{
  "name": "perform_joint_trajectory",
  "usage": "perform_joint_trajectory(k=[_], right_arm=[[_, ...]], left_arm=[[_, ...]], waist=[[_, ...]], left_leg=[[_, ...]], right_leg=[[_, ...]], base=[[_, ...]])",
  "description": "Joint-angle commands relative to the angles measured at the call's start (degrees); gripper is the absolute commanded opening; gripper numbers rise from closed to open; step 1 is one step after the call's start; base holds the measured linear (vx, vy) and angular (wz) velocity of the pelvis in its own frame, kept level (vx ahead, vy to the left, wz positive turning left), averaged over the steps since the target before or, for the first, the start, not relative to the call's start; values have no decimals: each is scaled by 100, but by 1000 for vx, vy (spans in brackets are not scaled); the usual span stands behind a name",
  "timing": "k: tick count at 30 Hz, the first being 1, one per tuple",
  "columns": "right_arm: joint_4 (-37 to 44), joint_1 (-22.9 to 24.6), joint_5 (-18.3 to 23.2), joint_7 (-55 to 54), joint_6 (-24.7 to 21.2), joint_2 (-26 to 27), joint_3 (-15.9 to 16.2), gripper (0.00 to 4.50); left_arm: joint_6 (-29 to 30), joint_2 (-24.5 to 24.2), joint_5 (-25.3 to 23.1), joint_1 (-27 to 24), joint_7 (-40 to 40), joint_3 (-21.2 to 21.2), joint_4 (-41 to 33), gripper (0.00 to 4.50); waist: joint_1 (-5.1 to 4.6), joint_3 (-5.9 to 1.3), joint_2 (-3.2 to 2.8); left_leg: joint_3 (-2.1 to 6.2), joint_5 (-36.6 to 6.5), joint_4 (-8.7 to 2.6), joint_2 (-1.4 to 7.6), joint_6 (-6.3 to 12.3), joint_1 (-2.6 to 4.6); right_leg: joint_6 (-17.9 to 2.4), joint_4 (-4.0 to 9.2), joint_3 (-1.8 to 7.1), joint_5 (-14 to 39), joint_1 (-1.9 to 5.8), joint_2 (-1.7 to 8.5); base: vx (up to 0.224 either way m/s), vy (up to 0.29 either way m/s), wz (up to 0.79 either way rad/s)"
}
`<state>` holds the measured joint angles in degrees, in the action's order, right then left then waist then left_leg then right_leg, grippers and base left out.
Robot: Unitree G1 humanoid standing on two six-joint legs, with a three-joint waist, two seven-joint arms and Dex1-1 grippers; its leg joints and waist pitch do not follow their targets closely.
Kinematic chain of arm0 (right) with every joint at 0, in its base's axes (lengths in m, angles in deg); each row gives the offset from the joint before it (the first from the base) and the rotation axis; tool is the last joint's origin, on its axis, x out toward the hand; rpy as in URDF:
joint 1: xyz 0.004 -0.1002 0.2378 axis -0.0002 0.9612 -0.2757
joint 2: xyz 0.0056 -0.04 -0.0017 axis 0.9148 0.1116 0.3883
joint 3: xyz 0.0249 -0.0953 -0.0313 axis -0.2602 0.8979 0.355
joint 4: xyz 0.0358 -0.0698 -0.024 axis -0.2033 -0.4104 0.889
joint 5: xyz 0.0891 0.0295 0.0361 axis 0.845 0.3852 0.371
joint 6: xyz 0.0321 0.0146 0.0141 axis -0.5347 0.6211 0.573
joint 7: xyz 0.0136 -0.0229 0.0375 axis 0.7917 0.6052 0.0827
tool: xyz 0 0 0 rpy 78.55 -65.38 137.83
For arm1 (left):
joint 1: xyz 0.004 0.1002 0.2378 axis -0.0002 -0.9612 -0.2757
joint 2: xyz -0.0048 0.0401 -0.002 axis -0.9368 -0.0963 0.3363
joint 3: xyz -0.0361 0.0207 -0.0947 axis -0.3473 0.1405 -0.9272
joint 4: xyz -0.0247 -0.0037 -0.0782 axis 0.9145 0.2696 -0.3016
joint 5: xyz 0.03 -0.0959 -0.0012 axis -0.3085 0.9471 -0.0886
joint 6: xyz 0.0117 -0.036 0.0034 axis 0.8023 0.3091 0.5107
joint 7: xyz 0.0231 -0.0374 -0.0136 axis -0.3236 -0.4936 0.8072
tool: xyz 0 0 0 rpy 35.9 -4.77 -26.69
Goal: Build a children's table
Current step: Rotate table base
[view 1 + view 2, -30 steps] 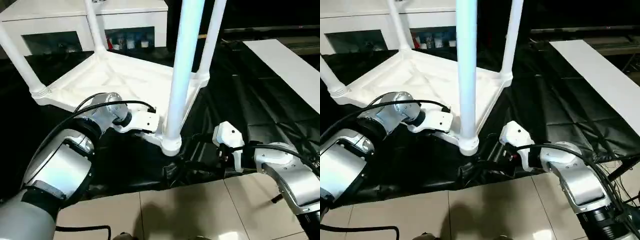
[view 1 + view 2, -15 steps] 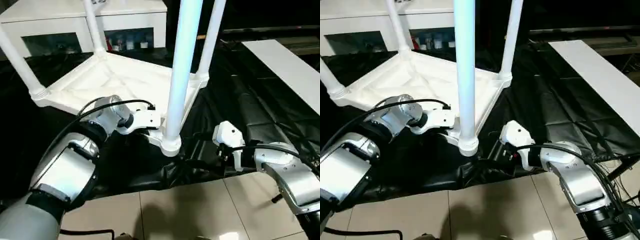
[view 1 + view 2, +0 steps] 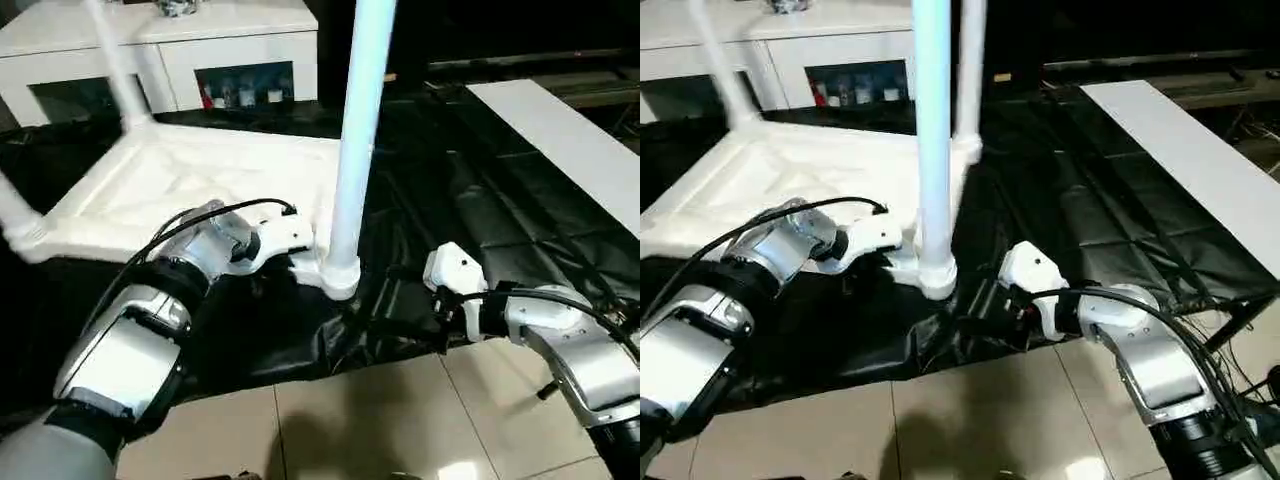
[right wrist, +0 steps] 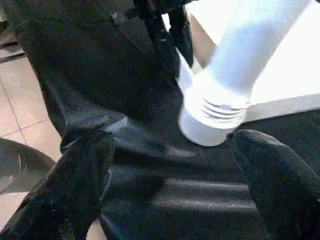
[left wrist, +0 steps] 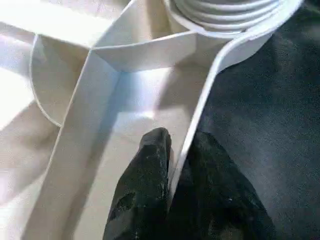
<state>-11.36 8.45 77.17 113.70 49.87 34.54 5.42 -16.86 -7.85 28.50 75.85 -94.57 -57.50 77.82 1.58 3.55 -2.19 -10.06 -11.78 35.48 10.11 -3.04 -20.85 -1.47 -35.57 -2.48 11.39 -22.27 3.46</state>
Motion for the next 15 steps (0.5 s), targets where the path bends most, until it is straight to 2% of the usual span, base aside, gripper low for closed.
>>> perform_joint_trajectory(k=[1,4,6,8,11,15], right_arm=[[-123,-105,-113,-151,68,47,51,418],[-166,-124,-161,-212,93,74,63,418],[-177,-128,-179,-230,102,84,65,418],[-187,-127,-197,-254,115,93,57,418],[-211,-130,-219,-272,139,95,61,418],[-321,-156,-349,-378,236,113,71,418]], left_arm=[[221,-62,130,-158,896,-363,62,51],[63,-24,193,-184,1187,-484,-4,51],[58,-18,178,-226,1256,-512,-89,51],[-6,-18,146,-285,1307,-502,-159,47],[-302,-21,136,-329,1435,-470,-173,33],[-1359,-43,42,-347,1916,-398,-101,24]], waist=[[47,-354,96],[16,-410,92],[14,-457,82],[19,-473,81],[59,-461,67],[96,-439,63]], left_leg=[[174,-1013,-475,265,375,-47],[169,-795,-451,254,457,-54],[158,-433,-405,256,619,-56],[149,-238,-384,263,777,-62],[132,-261,-377,271,891,-50],[137,-524,-402,294,773,-28]], right_leg=[[-1140,531,230,1645,305,488],[-1242,510,218,1109,324,479],[-1438,431,234,262,326,474],[-1584,375,230,-305,316,467],[-1643,385,219,-351,303,476],[-1581,428,219,63,284,472]], base=[[0,0,0],[0,0,0],[0,0,0],[0,0,0],[0,0,0],[0,0,0]])
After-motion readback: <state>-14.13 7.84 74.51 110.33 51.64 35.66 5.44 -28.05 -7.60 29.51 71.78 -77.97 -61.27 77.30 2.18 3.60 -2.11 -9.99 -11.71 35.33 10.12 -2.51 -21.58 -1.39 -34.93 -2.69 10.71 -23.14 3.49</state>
